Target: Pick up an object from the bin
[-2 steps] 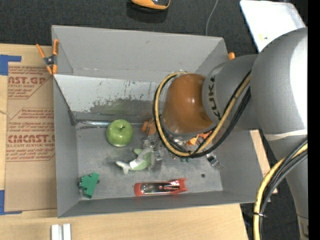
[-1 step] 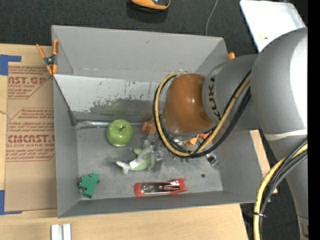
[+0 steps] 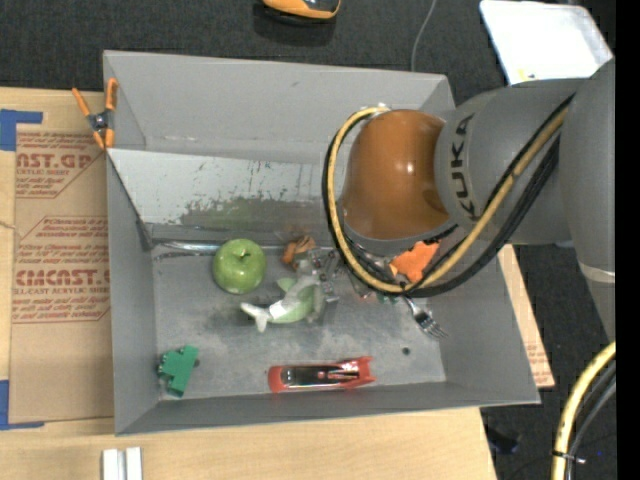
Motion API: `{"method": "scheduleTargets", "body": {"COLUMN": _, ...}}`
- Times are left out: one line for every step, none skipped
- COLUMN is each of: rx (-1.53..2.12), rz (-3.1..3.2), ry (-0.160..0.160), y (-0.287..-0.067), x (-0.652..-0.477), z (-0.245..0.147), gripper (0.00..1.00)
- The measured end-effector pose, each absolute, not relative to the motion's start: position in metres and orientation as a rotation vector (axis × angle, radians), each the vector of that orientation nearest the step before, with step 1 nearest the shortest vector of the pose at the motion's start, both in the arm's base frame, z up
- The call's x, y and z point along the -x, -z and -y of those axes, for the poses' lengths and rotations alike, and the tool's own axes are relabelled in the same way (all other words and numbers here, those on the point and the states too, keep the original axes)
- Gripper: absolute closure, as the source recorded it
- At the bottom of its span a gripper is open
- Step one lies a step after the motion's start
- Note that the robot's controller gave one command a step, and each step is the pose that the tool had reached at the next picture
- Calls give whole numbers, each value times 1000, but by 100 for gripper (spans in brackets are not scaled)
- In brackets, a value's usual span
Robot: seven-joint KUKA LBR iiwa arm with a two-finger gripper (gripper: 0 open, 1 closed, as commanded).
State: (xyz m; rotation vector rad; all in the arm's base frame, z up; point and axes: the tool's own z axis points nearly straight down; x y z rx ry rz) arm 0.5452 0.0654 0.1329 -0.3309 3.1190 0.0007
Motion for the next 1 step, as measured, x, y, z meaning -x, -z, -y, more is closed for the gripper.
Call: {"method": "scheduleTargets", "body": {"rx": 318, "rz": -3125, "ry": -1, "y": -223, "x": -541, "z": -60, "gripper": 100}}
